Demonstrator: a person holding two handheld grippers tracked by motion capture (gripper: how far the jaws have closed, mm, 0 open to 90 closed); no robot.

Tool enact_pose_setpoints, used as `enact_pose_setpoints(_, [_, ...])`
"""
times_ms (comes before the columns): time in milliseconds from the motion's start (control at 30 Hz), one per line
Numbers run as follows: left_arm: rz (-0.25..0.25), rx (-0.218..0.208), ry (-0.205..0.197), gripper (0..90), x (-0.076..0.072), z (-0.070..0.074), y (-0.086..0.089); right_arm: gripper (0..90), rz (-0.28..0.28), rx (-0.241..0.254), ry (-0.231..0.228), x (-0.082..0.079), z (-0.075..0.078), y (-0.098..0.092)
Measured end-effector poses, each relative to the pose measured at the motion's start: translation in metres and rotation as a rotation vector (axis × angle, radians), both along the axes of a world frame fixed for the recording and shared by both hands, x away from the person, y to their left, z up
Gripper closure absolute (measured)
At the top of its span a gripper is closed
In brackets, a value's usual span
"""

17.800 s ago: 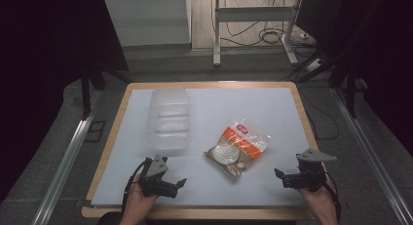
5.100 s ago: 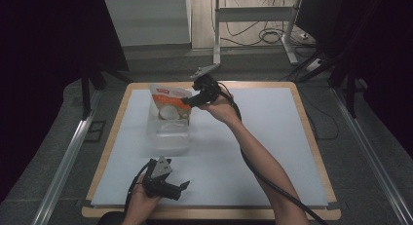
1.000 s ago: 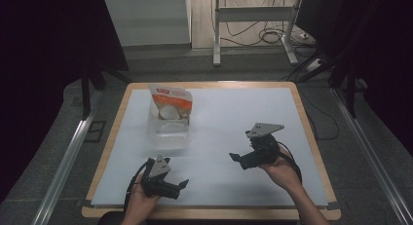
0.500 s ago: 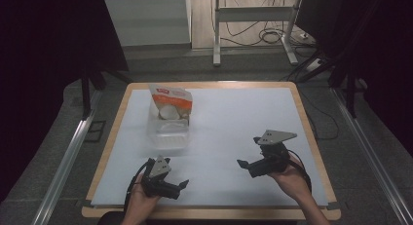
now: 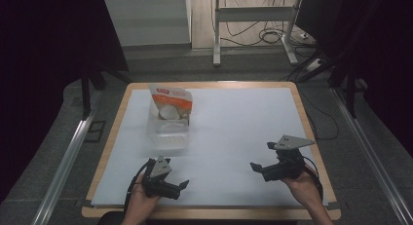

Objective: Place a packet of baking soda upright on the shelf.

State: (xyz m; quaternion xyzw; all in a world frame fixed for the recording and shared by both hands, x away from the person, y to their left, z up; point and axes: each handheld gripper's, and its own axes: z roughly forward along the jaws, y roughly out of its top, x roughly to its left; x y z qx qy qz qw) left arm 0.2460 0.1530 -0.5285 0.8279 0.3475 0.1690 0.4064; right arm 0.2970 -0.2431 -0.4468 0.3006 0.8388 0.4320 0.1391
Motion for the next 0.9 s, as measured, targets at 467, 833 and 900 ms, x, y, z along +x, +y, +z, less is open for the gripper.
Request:
enact_pose_setpoints(467, [0.0,0.005,0.002,0.6,0.0,0.0,0.0,3.5,-0.064,-0.073,-0.04,-0.007,-0.022,-0.021])
enact_pose_setpoints(833, [-0.004,0.01,0.001,0.6,0.0,-0.001,-0.001,2.5,-0.081,-0.112,0.002,-0.001,-0.041,-0.021])
enact_pose_setpoints(900, [-0.005,0.011,0.001,0.6,0.0,0.0,-0.001,2.3,-0.08,-0.109,0.004,0.0,-0.042,-0.021])
